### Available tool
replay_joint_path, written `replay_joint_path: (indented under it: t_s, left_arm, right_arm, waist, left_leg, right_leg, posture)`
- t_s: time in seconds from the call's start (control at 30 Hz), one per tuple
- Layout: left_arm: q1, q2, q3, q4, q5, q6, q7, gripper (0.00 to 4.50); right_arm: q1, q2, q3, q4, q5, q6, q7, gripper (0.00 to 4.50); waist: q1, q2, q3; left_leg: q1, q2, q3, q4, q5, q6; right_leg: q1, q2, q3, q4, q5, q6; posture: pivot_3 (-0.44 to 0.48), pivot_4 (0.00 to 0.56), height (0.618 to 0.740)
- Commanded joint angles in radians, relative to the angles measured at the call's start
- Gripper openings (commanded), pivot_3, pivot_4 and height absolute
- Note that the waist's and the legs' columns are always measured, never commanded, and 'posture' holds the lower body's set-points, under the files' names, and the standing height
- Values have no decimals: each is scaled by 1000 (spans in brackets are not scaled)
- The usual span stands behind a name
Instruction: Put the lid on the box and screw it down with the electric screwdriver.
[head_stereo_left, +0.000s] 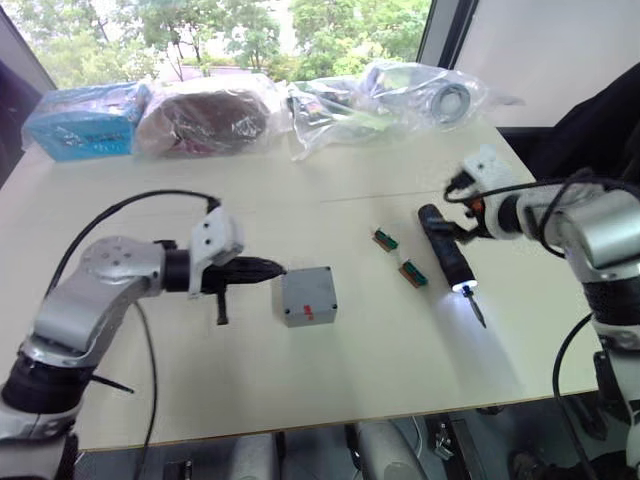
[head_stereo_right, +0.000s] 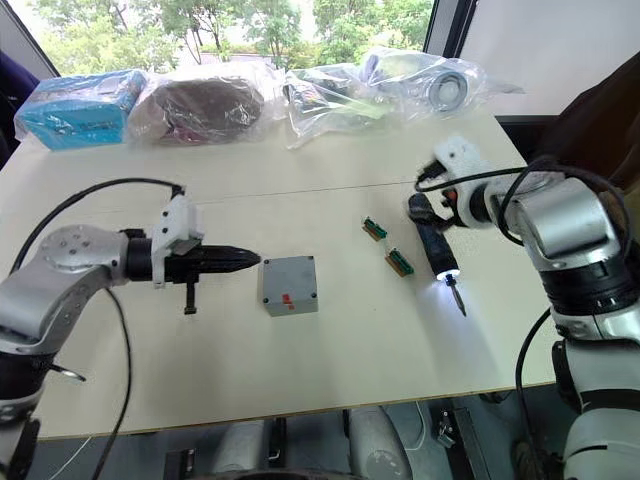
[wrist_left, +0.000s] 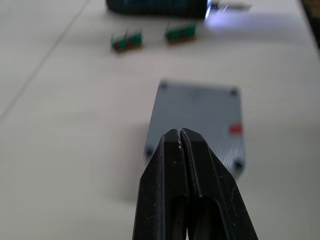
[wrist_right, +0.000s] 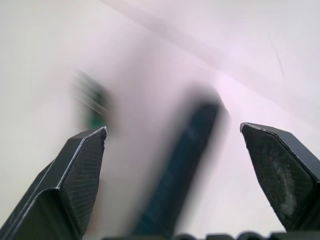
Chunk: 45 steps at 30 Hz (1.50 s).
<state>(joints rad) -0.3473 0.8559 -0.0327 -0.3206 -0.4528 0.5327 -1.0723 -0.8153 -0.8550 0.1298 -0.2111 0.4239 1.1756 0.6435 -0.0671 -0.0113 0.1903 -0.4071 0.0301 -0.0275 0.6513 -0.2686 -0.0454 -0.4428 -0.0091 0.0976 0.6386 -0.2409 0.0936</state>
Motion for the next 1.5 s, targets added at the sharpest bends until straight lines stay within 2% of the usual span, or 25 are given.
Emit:
replay_joint_path:
  t_s: [0.03, 0.1, 0.33, 0.57, 0.67, 0.87, 0.97, 1.1, 1.23, 1.4, 1.5]
  left_arm:
    - [23, 6, 4, 24, 36, -59, -9, 0]
    - [29, -8, -11, 48, 48, -67, -9, 0]
    - [24, -56, -94, 126, 120, -133, -22, 0]
    - [-34, -127, -150, 204, 173, -172, -10, 0]
    - [-93, -190, -165, 258, 190, -179, 11, 0]
    - [-210, -318, -181, 426, 242, -227, 50, 0]
    - [-247, -342, -196, 504, 283, -275, 46, 0]
    - [-256, -317, -199, 541, 315, -317, 19, 0]
    - [-225, -237, -186, 524, 321, -339, -48, 0]
    - [-143, -113, -171, 386, 258, -287, -169, 0]
    - [-116, -104, -170, 322, 234, -246, -184, 0]
  right_arm:
    - [88, 58, -34, -161, 65, -18, 21, 3376]
    - [144, 89, -7, -207, 52, -44, 6, 2796]
    - [272, 185, 119, -250, 6, -100, -36, 23]
    - [282, 261, 184, -254, -9, -79, -59, 23]
    - [276, 283, 199, -275, 4, -50, -53, 23]
    - [270, 287, 201, -328, 37, 7, -30, 23]
    - [257, 271, 200, -351, 42, 31, -25, 23]
    - [230, 207, 187, -361, 25, 32, -13, 23]
    - [194, 147, 150, -296, -7, -18, -3, 23]
    - [161, 162, 177, -182, -69, -119, -7, 23]
    - [153, 199, 211, -144, -100, -160, -8, 23]
  waist:
    - [7, -2, 0]
    - [16, -2, 0]
    - [22, -2, 0]
    - [21, -2, 0]
    - [22, -2, 0]
    - [23, -3, 0]
    - [22, -3, 0]
    - [19, -3, 0]
    - [19, -3, 0]
    - [14, -3, 0]
    - [15, -3, 0]
  left_leg:
    - [0, 0, -1, 1, 0, 0]
    - [-1, -1, 0, 3, 0, 0]
    - [-1, -1, 1, 13, 0, 0]
    - [2, -1, 0, 15, 0, 0]
    - [2, -1, 0, 15, 0, 0]
    - [1, -2, 0, 15, 0, 0]
    - [1, -2, -1, 15, 0, 0]
    - [1, -2, 0, 15, 0, 0]
    - [1, -2, -1, 15, 0, 0]
    - [1, -1, 0, 14, 0, 0]
    - [1, -1, 0, 14, 0, 0]
  right_leg:
    - [1, 0, -1, 0, 0, 0]
    - [1, -2, 0, 0, 0, 0]
    - [4, -2, 1, 3, 0, -2]
    - [4, 0, 1, 11, -1, -5]
    - [4, 0, 1, 11, 1, -2]
    - [4, -1, 1, 10, 1, -2]
    - [4, 0, 0, 10, 1, -2]
    - [4, 0, 1, 11, 1, -2]
    - [3, 0, 0, 11, 1, -2]
    - [3, 0, 1, 11, 1, -2]
    - [3, -1, 1, 10, 1, -2]
  posture:
    - [0, 150, 740]
    - [0, 150, 740]
    - [0, 150, 740]
    - [0, 150, 740]
    - [0, 150, 740]
    - [0, 150, 740]
    - [0, 150, 740]
    - [0, 150, 740]
    - [0, 150, 740]
    - [0, 150, 740]
    - [0, 150, 740]
